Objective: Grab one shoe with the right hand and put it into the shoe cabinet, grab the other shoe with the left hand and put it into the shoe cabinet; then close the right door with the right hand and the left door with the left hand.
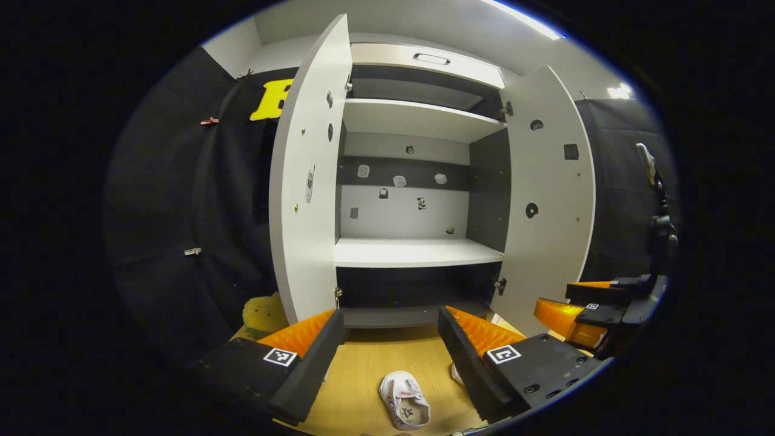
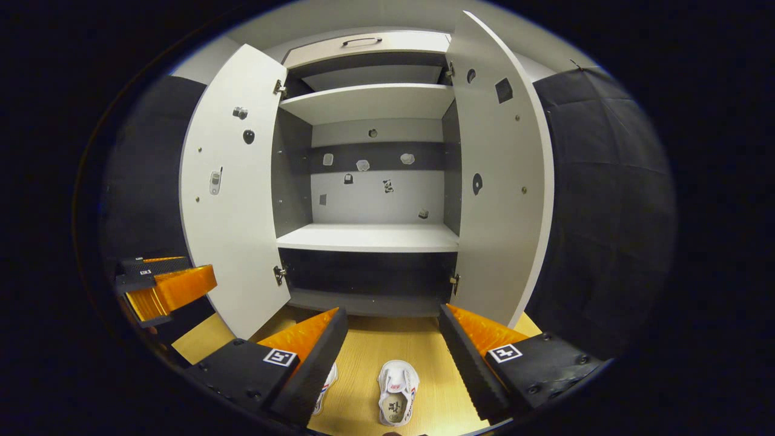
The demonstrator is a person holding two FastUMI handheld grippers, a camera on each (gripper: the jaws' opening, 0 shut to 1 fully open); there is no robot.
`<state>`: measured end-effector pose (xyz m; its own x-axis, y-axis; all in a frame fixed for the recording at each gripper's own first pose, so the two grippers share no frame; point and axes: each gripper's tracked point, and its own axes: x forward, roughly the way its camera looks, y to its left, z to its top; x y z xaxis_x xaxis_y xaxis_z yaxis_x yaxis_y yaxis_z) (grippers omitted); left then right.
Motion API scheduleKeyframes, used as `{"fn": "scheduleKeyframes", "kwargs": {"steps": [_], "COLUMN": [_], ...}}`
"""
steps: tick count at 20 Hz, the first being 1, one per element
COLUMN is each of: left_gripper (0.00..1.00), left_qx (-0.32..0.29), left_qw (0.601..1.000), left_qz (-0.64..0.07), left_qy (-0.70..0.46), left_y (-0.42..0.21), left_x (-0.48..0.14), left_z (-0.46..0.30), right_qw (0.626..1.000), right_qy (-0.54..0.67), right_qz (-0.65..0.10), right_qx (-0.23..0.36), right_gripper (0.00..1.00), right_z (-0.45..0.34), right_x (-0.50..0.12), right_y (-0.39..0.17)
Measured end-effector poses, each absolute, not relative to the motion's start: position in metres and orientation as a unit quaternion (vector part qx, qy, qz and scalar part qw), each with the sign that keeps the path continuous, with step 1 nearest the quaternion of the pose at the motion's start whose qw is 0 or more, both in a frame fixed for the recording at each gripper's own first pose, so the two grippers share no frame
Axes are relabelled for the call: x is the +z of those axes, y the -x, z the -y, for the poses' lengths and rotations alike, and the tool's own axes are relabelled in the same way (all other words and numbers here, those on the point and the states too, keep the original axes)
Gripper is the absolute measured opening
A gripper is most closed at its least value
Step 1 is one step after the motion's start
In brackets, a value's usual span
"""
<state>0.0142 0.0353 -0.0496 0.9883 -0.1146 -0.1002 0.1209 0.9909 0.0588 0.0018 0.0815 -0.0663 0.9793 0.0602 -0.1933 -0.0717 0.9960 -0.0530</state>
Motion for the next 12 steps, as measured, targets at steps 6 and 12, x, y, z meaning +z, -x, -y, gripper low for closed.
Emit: {"fn": "scheduleKeyframes", "kwargs": {"steps": [6, 12], "left_gripper": [0.97, 0.97], "left_qx": [-0.111, -0.098], "left_qw": [0.991, 0.992], "left_qz": [-0.071, -0.072], "left_qy": [0.008, 0.011], "left_y": [-0.014, -0.021], "left_x": [-0.077, -0.076], "left_z": [-0.033, -0.034], "right_qw": [0.985, 0.967], "right_qy": [0.061, 0.050], "right_qz": [-0.161, -0.244], "right_qx": [0.030, 0.059], "right_gripper": [0.98, 0.98], "right_z": [-0.098, -0.096], "right_x": [-0.102, -0.173], "right_y": [0.008, 0.007]}}
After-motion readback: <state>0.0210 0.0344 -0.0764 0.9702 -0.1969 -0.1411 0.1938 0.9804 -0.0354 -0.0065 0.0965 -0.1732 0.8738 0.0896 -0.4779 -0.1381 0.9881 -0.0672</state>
